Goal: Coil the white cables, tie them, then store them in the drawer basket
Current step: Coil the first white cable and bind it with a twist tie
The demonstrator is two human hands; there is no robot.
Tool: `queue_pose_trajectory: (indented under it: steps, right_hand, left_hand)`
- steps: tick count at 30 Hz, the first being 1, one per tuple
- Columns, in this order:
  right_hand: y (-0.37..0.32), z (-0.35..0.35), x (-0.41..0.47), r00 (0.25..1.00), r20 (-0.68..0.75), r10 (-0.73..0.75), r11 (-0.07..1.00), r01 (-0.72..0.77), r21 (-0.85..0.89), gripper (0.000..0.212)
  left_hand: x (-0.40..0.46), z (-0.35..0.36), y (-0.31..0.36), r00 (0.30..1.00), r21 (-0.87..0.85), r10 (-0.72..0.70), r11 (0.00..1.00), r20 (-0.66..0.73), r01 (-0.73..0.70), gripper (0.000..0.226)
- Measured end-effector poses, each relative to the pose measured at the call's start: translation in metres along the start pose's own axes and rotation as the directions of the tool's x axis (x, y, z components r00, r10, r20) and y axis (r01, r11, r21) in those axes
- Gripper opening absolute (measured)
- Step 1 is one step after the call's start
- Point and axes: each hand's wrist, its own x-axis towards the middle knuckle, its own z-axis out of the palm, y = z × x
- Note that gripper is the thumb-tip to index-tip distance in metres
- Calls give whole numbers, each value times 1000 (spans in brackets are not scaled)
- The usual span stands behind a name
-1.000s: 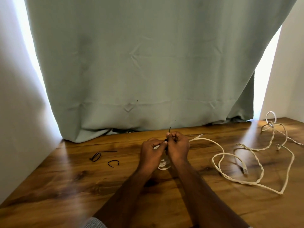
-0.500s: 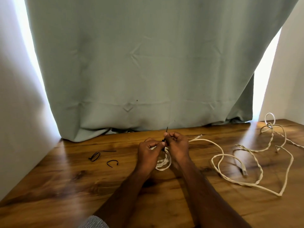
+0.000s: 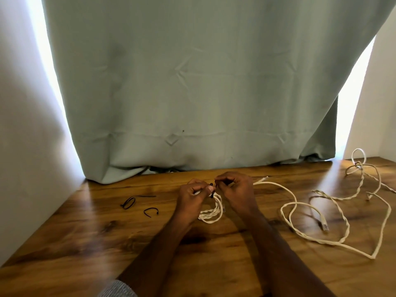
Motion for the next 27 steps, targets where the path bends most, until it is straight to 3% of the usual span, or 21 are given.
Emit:
queue_pose_trajectory:
  steps: [27]
  right_hand:
    - [5,0,1,991,114,-76,997,79,-21,21]
  left_hand:
    - [5,-2,-4,998,-44,-40,998,49,42,10]
